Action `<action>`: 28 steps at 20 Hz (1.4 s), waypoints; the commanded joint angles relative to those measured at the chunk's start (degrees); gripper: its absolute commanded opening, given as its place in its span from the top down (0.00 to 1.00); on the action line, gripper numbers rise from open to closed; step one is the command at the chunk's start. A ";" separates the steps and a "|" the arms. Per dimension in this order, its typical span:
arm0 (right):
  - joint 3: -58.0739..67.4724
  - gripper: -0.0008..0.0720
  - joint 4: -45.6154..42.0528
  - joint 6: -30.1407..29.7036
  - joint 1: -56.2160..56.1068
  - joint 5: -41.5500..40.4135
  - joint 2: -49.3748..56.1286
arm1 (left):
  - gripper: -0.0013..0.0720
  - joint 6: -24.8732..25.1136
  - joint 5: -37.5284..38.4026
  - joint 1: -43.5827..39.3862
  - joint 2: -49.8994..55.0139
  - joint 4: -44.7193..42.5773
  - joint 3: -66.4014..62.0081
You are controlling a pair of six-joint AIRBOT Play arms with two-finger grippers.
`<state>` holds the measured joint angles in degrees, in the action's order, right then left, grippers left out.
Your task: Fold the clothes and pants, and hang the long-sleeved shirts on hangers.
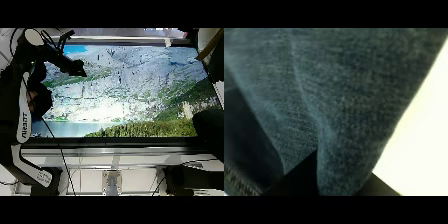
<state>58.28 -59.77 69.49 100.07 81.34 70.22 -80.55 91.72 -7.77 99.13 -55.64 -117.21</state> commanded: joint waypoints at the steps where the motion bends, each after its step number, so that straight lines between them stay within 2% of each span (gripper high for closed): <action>1: -2.36 0.55 1.75 1.01 8.57 0.79 -0.24 | 0.96 -0.09 -0.07 -0.44 -0.04 0.17 0.00; 2: -0.57 0.33 4.74 2.93 9.25 2.03 -0.24 | 0.96 -0.09 -0.07 -0.46 -0.04 0.17 0.00; 3: 1.60 0.29 8.96 5.11 9.29 2.91 -0.33 | 0.96 -0.09 -0.07 -0.46 -0.04 0.17 0.00; 5: 4.59 0.30 24.20 3.96 7.63 2.56 -1.95 | 0.96 -0.07 -0.11 -0.46 -0.04 0.17 0.00; 7: 4.59 0.32 37.35 -2.03 1.25 3.45 -4.85 | 0.96 -0.04 -0.15 -0.44 -0.04 0.17 0.00; 10: 4.61 0.32 42.34 -2.73 -16.04 3.52 -9.77 | 0.96 -0.07 -0.11 -0.46 -0.04 0.20 0.00; 11: 4.61 0.32 41.79 -3.30 -22.93 3.54 -11.39 | 0.96 -0.04 -0.07 -0.46 -0.04 0.59 0.00; 12: 4.61 0.37 40.13 -3.87 -29.83 3.52 -12.83 | 0.96 -0.07 -0.09 -0.46 -0.04 0.87 0.00; 13: 4.61 0.60 37.38 -5.27 -37.53 3.30 -14.08 | 0.96 -0.07 -0.11 -0.46 -0.04 0.85 0.00; 14: 4.61 0.92 34.14 -7.13 -44.78 2.95 -14.88 | 0.96 -0.09 -0.15 -0.48 -0.04 0.87 0.00; 17: 4.61 0.91 23.30 -8.37 -65.57 1.14 -15.04 | 0.96 -0.09 -0.61 -1.33 -0.81 0.81 0.00; 20: 4.61 0.91 13.16 -8.37 -78.49 -0.87 -15.06 | 0.96 -0.11 -1.90 -2.19 -1.22 0.81 0.00; 23: 4.61 0.91 7.21 -8.63 -83.67 -0.02 -15.08 | 0.96 -1.18 0.48 -2.19 -1.20 0.83 0.57; 28: 4.61 0.91 7.39 -8.61 -83.78 -0.02 -15.10 | 0.96 -1.16 0.48 -2.19 -1.03 0.81 2.14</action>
<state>62.83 -50.43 61.01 17.89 81.41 55.18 -81.65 91.83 -9.91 97.97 -54.83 -115.63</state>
